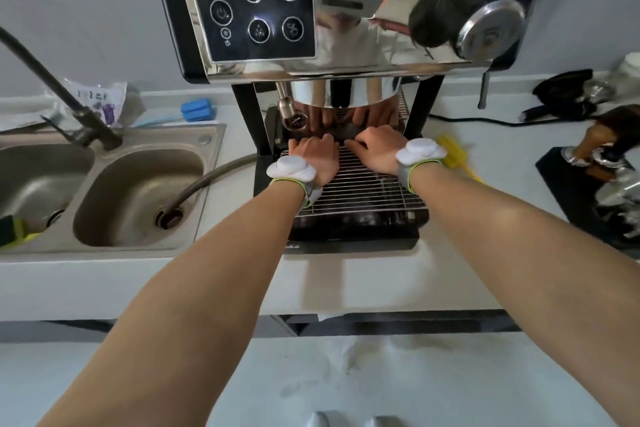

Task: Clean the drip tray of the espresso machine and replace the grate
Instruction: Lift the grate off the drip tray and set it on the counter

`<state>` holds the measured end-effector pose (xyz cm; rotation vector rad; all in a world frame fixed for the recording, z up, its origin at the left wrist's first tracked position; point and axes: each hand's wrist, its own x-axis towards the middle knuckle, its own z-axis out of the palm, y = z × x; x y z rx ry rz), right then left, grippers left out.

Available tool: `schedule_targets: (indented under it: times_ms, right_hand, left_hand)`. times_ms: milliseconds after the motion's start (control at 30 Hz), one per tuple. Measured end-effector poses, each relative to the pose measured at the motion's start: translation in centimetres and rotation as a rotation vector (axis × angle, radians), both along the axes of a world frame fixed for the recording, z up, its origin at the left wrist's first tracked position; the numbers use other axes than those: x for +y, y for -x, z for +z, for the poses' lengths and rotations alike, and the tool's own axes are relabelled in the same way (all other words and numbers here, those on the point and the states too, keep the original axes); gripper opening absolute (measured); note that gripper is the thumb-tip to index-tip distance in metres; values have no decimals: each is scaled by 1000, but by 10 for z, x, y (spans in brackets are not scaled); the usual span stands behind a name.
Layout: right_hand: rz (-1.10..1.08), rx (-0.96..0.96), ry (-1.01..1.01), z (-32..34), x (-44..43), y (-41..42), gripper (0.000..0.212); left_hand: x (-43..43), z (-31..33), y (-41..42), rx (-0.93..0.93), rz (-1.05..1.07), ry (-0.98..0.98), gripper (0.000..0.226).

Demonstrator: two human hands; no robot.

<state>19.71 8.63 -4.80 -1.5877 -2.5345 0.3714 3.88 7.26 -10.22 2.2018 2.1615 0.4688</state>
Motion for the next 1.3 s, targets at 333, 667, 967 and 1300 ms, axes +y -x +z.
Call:
schedule_targets:
  times_ms: [333,667,967,1300]
  right_hand:
    - [-165,-60,-115,48,-34,-141,60]
    - [-294,-117,-72,17,-63,-257,69]
    - [-202,-224,89,-104,-67,-274,55]
    - [-320,-112,-8,-143,-73,-257,43]
  left_hand:
    - [-9,60,-139,41,-231,107,14]
    - [-29,29,-258,-8,-310,133,35]
    - [-52,-95,-267,2,-339,391,34]
    - [-46,-117,-255,35,-253,394,33]
